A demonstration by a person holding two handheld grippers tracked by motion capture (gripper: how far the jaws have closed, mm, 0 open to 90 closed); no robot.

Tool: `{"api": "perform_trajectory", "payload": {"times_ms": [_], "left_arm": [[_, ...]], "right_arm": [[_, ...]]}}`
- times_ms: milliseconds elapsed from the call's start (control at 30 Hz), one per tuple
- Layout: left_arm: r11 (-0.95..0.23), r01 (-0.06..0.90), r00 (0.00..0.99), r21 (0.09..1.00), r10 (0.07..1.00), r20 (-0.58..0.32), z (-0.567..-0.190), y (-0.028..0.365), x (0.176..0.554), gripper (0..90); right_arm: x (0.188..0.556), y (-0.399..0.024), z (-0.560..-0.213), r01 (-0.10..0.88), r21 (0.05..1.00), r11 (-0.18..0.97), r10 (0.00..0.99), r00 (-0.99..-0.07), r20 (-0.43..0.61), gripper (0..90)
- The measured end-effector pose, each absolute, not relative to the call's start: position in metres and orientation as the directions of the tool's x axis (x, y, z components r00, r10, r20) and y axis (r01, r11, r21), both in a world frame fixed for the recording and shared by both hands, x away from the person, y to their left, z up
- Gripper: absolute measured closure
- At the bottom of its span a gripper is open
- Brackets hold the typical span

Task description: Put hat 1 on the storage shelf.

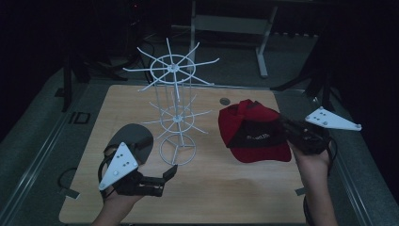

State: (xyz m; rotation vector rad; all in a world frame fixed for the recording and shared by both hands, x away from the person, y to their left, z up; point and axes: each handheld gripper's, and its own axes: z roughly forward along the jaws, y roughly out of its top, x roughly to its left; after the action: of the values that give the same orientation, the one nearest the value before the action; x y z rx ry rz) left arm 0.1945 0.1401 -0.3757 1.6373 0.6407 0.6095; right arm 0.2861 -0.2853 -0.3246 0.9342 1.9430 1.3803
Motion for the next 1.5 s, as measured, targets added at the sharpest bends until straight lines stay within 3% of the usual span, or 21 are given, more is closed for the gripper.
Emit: {"api": "perform_trajectory", "payload": {"times_ms": [500,1067,1233,1500], "left_arm": [[-0.180,0.058,0.790,0.982,0.610,0.065,-0.358,0.080,0.221,1.3],[-0.250,0.085,0.761,0.964,0.641,0.099,-0.354,0.025,0.259,1.9],[-0.254,0.074,0.749,0.964,0.653,0.114,-0.352,0.014,0.263,7.2],[-0.282,0.098,0.735,0.954,0.667,0.122,-0.350,0.006,0.267,35.1]], "right_arm": [[0.261,-0.274,-0.313,0.158,0.961,0.226,0.765,-0.640,-0.075,85.6],[0.255,-0.258,-0.327,0.166,0.958,0.234,0.727,-0.684,-0.059,85.5],[0.255,-0.258,-0.328,0.165,0.958,0.237,0.727,-0.684,-0.062,85.5],[0.252,-0.258,-0.326,0.154,0.957,0.246,0.726,-0.683,-0.077,85.5]]}}
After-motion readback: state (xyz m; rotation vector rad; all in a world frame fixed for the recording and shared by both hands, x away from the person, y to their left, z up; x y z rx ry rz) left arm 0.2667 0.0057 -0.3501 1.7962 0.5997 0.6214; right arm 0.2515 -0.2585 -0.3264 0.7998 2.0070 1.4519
